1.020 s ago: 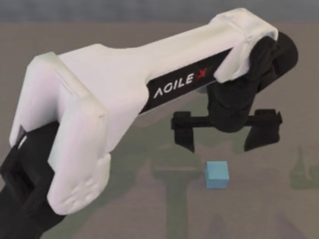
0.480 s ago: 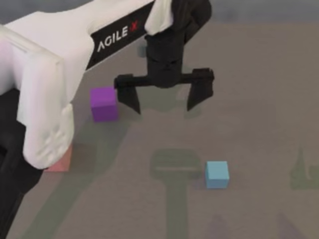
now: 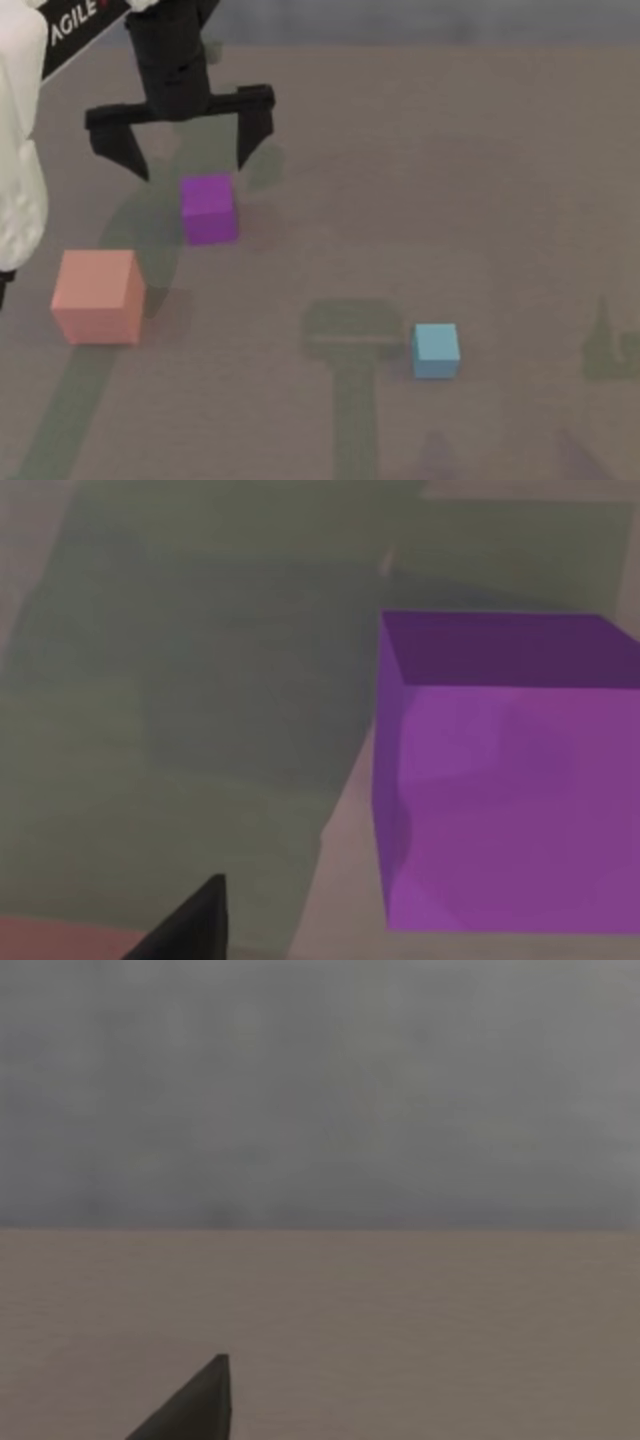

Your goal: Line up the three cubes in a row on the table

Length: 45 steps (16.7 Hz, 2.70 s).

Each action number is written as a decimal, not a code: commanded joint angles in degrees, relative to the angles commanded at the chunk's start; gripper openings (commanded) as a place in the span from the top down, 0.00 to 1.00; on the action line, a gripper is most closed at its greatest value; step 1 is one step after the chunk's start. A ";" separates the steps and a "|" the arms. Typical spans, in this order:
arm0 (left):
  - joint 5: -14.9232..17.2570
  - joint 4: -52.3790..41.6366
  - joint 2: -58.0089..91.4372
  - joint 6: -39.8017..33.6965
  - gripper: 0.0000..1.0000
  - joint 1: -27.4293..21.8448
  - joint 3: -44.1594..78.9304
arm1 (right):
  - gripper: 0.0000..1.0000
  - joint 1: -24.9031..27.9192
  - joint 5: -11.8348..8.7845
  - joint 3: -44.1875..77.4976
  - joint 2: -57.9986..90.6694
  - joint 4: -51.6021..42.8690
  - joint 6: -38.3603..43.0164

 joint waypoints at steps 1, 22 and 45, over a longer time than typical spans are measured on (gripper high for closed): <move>0.00 0.00 0.00 0.00 0.00 0.00 0.00 | 0.00 0.00 0.00 0.00 0.00 0.00 0.00; 0.04 17.91 3.22 0.11 0.30 0.08 -14.69 | 0.00 0.00 0.00 0.00 0.00 0.00 0.00; -0.35 10.73 0.97 0.43 1.00 0.42 -9.15 | 0.00 0.00 0.00 0.00 0.00 0.00 0.00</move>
